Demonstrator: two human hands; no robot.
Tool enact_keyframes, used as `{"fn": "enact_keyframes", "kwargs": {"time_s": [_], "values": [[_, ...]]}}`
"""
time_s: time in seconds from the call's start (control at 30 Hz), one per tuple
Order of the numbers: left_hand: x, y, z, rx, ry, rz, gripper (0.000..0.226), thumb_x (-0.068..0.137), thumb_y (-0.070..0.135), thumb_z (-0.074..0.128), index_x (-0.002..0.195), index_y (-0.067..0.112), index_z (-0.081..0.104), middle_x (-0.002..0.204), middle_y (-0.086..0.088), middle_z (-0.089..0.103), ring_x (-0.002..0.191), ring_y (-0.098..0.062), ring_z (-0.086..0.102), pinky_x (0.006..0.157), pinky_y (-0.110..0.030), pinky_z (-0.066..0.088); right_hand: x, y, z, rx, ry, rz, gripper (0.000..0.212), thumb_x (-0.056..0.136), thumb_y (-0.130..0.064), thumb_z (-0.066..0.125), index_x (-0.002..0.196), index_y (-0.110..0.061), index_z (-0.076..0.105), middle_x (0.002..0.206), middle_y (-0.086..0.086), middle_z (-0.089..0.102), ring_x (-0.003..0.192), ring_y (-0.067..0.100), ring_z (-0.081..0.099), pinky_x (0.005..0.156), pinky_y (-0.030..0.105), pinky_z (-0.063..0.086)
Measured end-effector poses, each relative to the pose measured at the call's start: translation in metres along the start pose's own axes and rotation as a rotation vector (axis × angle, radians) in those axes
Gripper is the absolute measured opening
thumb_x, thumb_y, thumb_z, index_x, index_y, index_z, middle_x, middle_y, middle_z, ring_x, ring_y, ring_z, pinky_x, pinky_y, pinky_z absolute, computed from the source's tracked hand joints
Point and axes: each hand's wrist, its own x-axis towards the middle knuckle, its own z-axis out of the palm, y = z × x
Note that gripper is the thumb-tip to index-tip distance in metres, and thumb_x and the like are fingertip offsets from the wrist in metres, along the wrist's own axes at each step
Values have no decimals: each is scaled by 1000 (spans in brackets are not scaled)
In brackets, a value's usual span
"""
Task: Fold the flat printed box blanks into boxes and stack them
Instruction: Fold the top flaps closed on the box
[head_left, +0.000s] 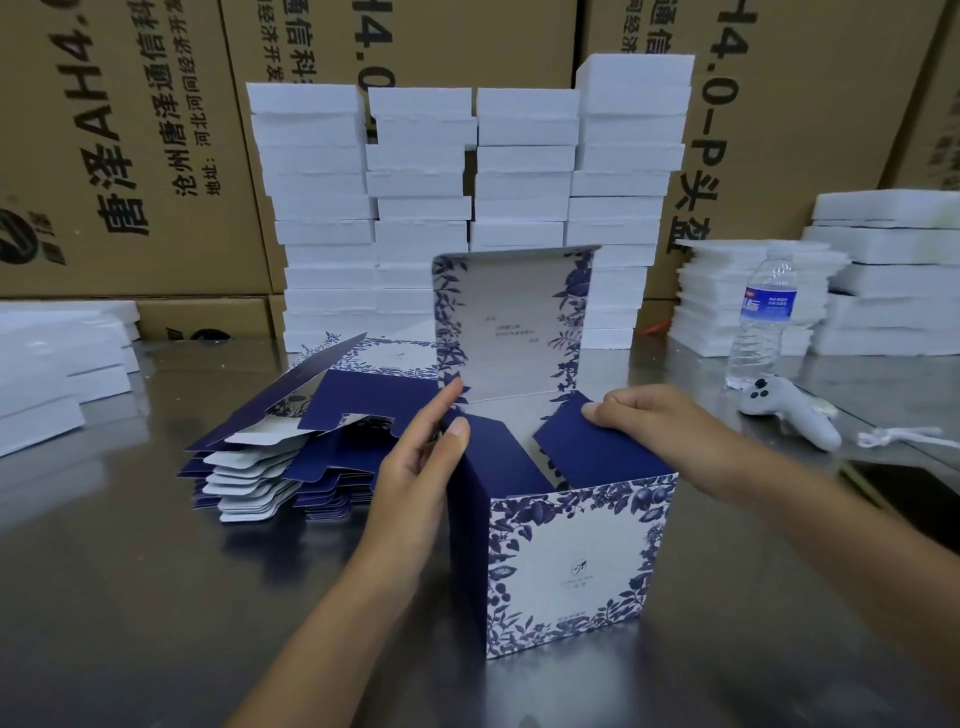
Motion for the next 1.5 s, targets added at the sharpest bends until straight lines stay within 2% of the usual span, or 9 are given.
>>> {"fn": "enact_keyframes", "kwargs": {"time_s": [0.27, 0.47, 0.67, 0.77, 0.83, 0.9, 1.3, 1.43, 1.5], "values": [[3, -5, 0, 13, -18, -8, 41, 79, 50, 67, 119, 49, 60, 130, 22, 57, 131, -8, 45, 113, -42, 31, -27, -2, -9, 48, -96, 13, 40, 93, -29, 53, 56, -14, 59, 58, 3, 59, 48, 10, 52, 50, 17, 40], [0, -10, 0, 3, -94, -45, 53, 73, 60, 63, 124, 50, 56, 138, 20, 51, 135, -10, 40, 114, -45, 26, -26, -10, -8, -53, -67, 2, 29, 98, -16, 47, 72, -3, 50, 69, 12, 35, 54, 18, 27, 52, 26, 25], [1, -7, 3, 104, -99, -56, 50, 71, 67, 52, 119, 58, 53, 139, 21, 48, 135, -9, 39, 114, -45, 27, -30, -1, -2, 60, -8, -3, 47, 95, -25, 53, 77, 19, 55, 69, 28, 51, 66, 28, 46, 65, 31, 38], [3, -5, 1, 111, -86, -63, 46, 70, 64, 52, 115, 59, 55, 139, 14, 51, 132, -14, 44, 114, -45, 29, -36, 3, -3, 99, 29, -28, 47, 90, -34, 58, 69, 8, 59, 63, 19, 63, 58, 15, 57, 59, 18, 41], [3, -5, 1, 122, -85, -64, 45, 69, 63, 52, 114, 60, 55, 138, 14, 52, 132, -13, 45, 114, -45, 30, -39, 7, -6, 79, 62, -58, 43, 87, -31, 61, 53, -10, 47, 45, 1, 49, 43, 6, 47, 47, 13, 34], [3, -4, 3, 119, -82, -66, 44, 70, 62, 52, 113, 59, 56, 137, 13, 53, 131, -13, 46, 113, -44, 30, -41, 11, -11, 24, 59, -60, 45, 87, -29, 62, 48, -17, 43, 46, 0, 43, 39, 7, 41, 45, 14, 31], [-1, -2, 10, 91, -86, -57, 37, 78, 57, 48, 114, 60, 55, 139, 23, 47, 135, -7, 38, 115, -42, 27, -38, 9, -15, -99, -17, -35, 46, 89, -26, 56, 49, -20, 34, 56, 8, 36, 43, 10, 39, 55, 29, 29], [-1, -1, 10, 84, -94, -55, 38, 79, 57, 48, 116, 59, 55, 141, 20, 46, 136, -10, 39, 115, -43, 26, -52, 3, -16, 83, -82, -28, 42, 75, -40, 63, 48, -19, 38, 48, 2, 36, 39, 7, 43, 47, 15, 34], [-2, -1, 11, 88, -94, -59, 37, 79, 57, 48, 115, 60, 55, 141, 17, 48, 135, -11, 40, 115, -43, 27, -59, 1, -17, 226, -125, -29, 36, 70, -32, 64, 51, -17, 38, 54, 8, 33, 43, 12, 43, 44, 12, 37]]}}
